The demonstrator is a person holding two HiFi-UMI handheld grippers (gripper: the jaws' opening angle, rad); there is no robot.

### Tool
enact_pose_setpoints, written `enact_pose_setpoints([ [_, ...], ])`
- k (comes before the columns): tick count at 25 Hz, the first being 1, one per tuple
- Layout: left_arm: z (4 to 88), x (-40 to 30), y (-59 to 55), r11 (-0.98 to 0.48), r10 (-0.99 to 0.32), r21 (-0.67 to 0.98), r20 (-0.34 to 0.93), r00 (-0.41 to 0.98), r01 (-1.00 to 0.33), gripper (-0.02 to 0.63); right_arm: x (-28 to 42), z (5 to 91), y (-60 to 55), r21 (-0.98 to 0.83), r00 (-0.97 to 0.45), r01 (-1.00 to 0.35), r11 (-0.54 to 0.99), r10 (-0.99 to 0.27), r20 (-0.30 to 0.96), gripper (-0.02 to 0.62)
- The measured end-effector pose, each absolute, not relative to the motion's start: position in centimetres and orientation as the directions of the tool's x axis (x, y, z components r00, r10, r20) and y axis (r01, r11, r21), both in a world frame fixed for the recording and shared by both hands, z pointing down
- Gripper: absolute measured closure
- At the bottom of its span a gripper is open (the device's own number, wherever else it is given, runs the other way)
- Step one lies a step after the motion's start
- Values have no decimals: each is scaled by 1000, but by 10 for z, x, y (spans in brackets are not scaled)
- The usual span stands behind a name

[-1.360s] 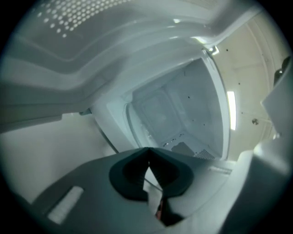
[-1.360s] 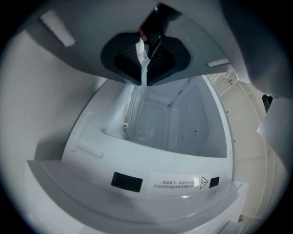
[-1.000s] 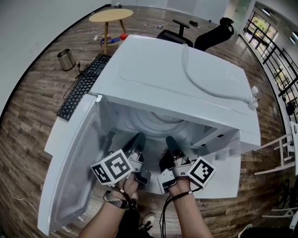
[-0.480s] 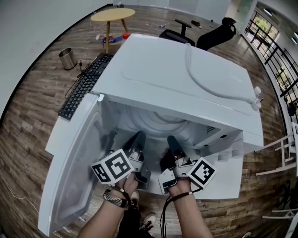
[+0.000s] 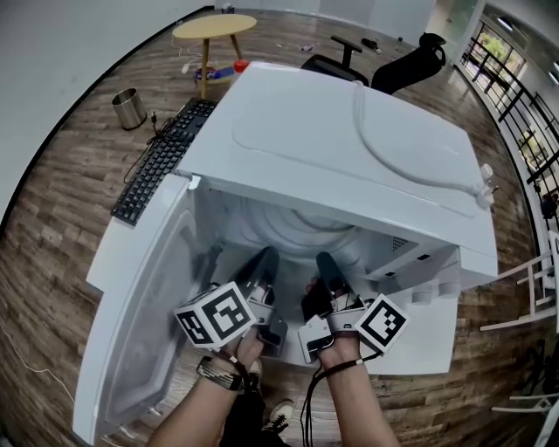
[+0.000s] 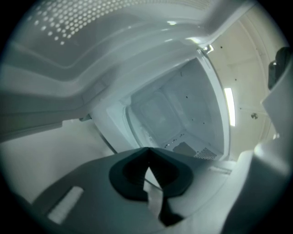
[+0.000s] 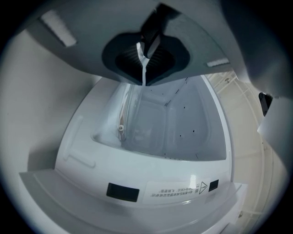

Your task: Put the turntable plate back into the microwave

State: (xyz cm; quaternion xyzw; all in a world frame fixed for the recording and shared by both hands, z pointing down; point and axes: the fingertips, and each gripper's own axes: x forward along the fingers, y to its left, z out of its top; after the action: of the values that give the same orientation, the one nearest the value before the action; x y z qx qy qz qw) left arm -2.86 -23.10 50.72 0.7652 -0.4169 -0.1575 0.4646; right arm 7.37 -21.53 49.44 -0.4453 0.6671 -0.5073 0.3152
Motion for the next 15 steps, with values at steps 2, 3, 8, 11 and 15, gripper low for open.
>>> enact_pose_setpoints([
  [2,507,-29,-231,-224,-786,841,143,601,-492,601,73,494,-215,-957,-405,-275,90,-914,31,572],
  [3,507,-29,-231,-222,-786,842,143,601,-491,601,73,494,-215,-958,-405,-274,90,-914,30,572],
  [8,505,-27,-232,-237,-783,841,132,608,-487,601,74,494,-215,-959,-400,-270,91,-916,26,572],
  [11,500,-15,-236,-263,-766,843,114,633,-469,603,76,494,-215,-959,-398,-271,86,-917,30,572],
  [15,495,-6,-239,-265,-759,852,105,643,-452,603,78,494,-214,-960,-400,-268,80,-916,35,572],
])
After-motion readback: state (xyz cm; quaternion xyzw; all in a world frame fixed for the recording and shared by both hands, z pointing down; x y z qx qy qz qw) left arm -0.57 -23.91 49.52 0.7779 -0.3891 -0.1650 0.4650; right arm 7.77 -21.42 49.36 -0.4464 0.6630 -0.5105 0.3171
